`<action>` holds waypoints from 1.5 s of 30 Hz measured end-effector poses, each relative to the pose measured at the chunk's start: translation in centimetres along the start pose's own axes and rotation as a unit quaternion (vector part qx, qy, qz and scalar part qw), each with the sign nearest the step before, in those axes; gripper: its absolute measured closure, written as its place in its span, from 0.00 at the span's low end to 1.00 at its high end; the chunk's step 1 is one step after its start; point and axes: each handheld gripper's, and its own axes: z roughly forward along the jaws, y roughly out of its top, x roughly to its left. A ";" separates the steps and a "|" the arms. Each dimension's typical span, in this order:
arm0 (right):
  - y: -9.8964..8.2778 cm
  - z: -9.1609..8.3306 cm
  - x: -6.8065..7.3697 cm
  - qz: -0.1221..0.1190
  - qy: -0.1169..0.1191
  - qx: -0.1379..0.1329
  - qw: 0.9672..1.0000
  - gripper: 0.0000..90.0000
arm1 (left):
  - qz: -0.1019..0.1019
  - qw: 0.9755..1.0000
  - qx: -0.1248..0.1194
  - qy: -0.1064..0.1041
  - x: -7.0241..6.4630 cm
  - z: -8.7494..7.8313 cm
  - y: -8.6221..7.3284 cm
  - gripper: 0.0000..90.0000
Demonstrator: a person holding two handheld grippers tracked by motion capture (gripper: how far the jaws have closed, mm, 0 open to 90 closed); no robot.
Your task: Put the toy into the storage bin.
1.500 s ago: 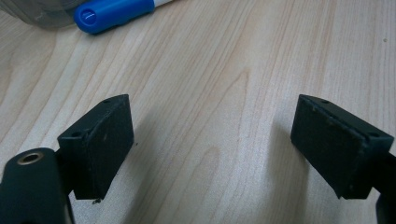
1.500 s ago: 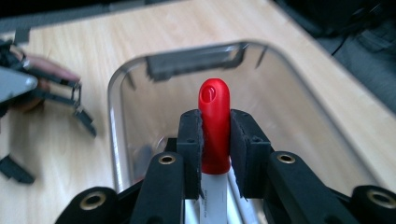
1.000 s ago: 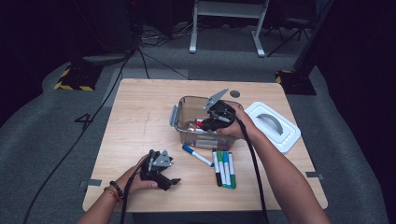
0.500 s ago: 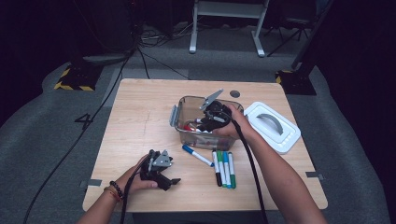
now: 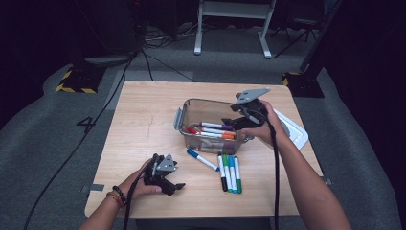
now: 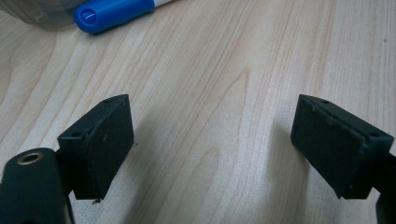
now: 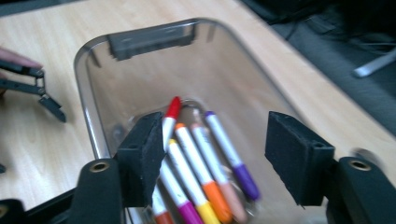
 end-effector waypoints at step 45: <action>-17.9 -0.5 7.3 0.054 0.033 0.047 0.997 0.27 | 0.000 1.000 0.000 0.000 0.0 0.0 0.0 0.15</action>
